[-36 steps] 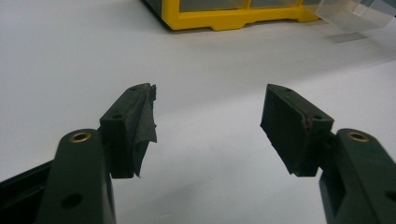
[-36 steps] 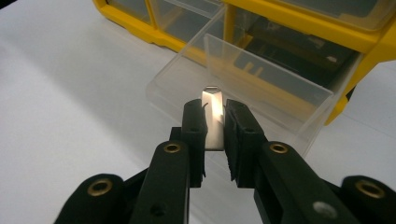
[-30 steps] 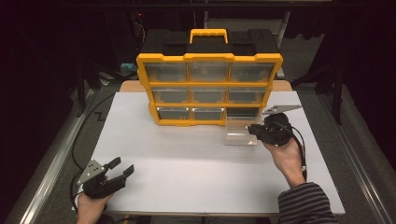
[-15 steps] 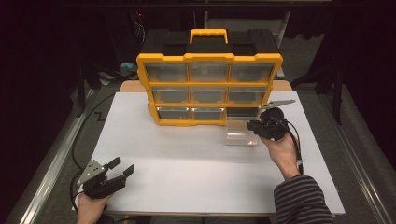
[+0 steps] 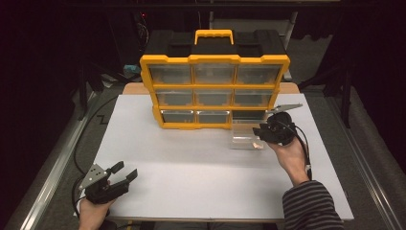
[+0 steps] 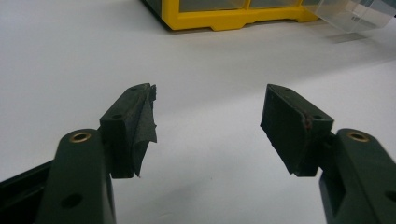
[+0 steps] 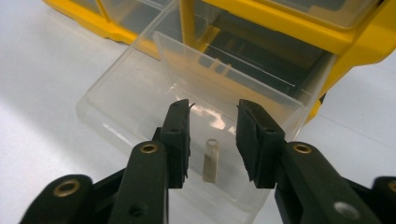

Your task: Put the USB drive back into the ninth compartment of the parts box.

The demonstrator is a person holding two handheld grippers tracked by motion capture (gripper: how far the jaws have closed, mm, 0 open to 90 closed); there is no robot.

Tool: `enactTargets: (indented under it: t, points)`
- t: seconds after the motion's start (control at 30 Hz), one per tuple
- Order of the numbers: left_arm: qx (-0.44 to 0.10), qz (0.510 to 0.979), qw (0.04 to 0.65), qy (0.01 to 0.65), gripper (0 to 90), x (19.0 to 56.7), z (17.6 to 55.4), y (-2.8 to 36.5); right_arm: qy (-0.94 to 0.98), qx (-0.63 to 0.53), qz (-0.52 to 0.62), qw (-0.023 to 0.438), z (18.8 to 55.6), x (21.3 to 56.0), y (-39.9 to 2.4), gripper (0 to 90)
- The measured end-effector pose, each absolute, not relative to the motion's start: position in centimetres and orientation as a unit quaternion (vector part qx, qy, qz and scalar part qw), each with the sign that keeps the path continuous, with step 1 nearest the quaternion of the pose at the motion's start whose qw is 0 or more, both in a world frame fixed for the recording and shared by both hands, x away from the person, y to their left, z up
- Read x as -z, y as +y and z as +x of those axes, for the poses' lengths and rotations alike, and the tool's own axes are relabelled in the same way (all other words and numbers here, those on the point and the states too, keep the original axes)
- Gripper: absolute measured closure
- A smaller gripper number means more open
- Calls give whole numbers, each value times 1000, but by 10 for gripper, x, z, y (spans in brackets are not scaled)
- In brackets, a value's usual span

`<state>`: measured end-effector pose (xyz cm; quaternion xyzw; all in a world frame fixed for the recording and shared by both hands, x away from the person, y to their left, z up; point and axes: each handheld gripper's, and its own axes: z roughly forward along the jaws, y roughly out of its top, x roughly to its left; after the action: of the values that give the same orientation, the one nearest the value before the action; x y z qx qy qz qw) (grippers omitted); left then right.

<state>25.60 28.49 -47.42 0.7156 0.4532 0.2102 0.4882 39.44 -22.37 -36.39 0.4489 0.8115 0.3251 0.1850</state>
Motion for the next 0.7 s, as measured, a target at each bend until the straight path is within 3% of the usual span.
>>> enactTargets:
  t: [0.27,0.7]
  points:
    - [-210,714,489,455,354,474,256,285,808,-344,436,197,378,361,-229,532]
    - [-210,715,488,454,355,475,256,285,800,-371,417,219,350,364,-237,491]
